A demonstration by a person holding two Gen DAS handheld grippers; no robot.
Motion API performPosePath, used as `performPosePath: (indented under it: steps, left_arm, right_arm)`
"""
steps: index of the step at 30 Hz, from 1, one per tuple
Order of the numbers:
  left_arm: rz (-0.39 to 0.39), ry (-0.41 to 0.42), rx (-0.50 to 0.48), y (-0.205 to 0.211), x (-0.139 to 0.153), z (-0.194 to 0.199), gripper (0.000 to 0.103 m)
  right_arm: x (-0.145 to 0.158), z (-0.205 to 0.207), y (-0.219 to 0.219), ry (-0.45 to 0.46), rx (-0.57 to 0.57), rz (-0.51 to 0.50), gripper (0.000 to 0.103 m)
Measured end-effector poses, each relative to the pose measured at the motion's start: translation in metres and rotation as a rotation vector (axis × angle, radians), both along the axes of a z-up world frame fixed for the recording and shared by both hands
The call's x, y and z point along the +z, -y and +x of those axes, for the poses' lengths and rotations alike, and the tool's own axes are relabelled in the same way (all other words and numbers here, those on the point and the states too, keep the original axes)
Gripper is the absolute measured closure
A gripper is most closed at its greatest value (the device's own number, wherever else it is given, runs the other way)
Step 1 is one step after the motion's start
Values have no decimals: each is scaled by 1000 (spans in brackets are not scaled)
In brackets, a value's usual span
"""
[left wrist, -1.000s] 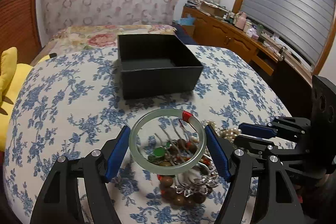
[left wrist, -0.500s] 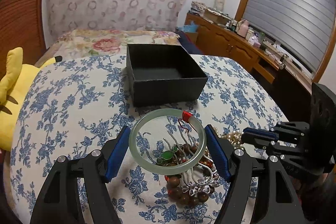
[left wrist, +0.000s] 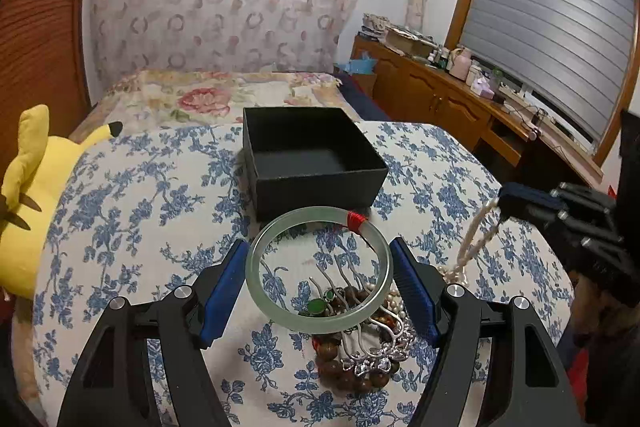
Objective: Organize jewelry
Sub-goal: 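Carry the jade bangle and pearl necklace into the black box and release both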
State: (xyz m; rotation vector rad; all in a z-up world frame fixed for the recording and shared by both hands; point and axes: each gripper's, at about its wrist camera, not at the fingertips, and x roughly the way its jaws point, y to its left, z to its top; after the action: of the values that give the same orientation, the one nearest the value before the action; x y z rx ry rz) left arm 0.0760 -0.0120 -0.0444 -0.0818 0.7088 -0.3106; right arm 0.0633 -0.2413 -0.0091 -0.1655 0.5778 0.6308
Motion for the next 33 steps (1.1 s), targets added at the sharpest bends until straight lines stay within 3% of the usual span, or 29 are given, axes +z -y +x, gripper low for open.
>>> performPosePath:
  steps: [20, 33]
  left_arm:
    - [4, 52, 16, -2, 25, 9, 34]
    - [25, 73, 28, -5, 40, 36, 34]
  right_arm:
    - [82, 10, -5, 198, -5, 10, 95]
    - [137, 31, -20, 316, -8, 1, 95]
